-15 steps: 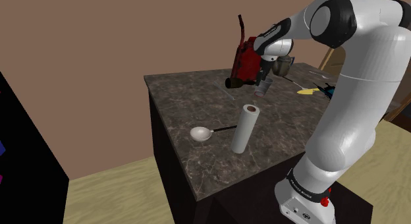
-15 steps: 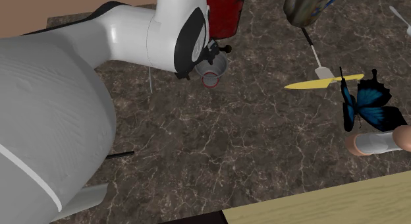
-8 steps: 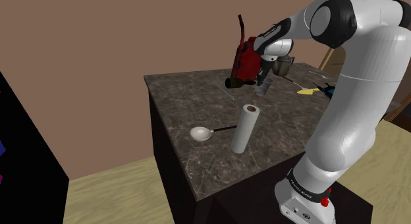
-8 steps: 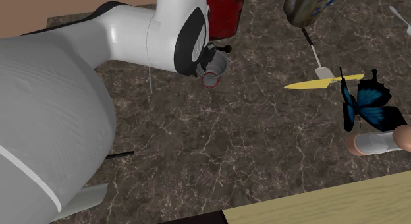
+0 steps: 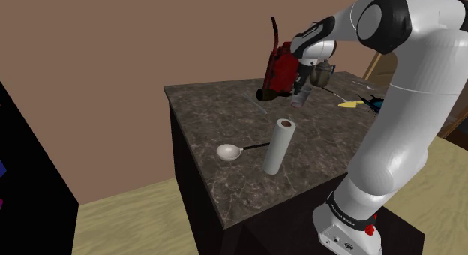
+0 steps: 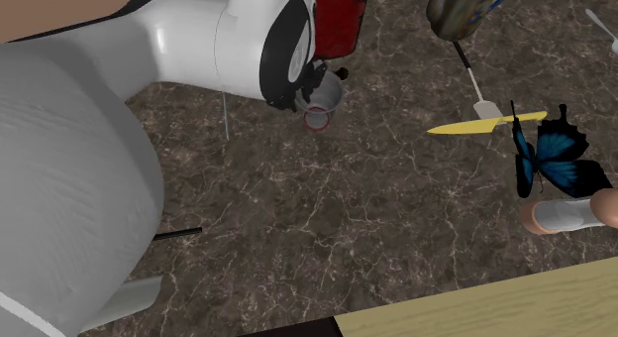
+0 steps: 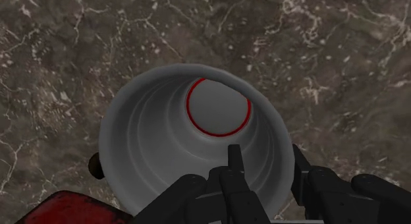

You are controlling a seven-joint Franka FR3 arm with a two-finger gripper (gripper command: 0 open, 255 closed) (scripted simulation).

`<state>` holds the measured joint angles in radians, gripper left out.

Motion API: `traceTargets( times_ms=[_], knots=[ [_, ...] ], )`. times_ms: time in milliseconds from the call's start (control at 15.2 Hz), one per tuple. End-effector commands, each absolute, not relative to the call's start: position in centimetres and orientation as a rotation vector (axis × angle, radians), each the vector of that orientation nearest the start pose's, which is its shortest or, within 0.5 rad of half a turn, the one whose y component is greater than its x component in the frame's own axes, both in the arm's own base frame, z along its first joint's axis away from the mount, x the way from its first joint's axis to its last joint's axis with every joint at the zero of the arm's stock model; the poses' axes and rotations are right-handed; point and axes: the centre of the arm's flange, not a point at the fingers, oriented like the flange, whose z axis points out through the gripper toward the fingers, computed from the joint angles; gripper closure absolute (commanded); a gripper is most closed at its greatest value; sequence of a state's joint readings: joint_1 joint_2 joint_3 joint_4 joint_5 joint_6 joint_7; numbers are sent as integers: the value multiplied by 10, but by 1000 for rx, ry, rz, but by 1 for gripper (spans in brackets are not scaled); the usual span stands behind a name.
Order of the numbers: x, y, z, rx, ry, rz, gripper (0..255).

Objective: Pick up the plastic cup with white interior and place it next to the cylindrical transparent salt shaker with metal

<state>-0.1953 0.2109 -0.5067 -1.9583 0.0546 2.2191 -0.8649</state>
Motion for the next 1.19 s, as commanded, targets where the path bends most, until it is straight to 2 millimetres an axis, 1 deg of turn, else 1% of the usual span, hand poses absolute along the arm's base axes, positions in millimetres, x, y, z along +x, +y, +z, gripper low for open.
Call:
traceTargets(
  times_ms=[0,1122],
  knots=[
    [469,-379,400,-3228,-234,-25,255],
    [469,-379,490,-3228,-234,-25,255]
  ],
)
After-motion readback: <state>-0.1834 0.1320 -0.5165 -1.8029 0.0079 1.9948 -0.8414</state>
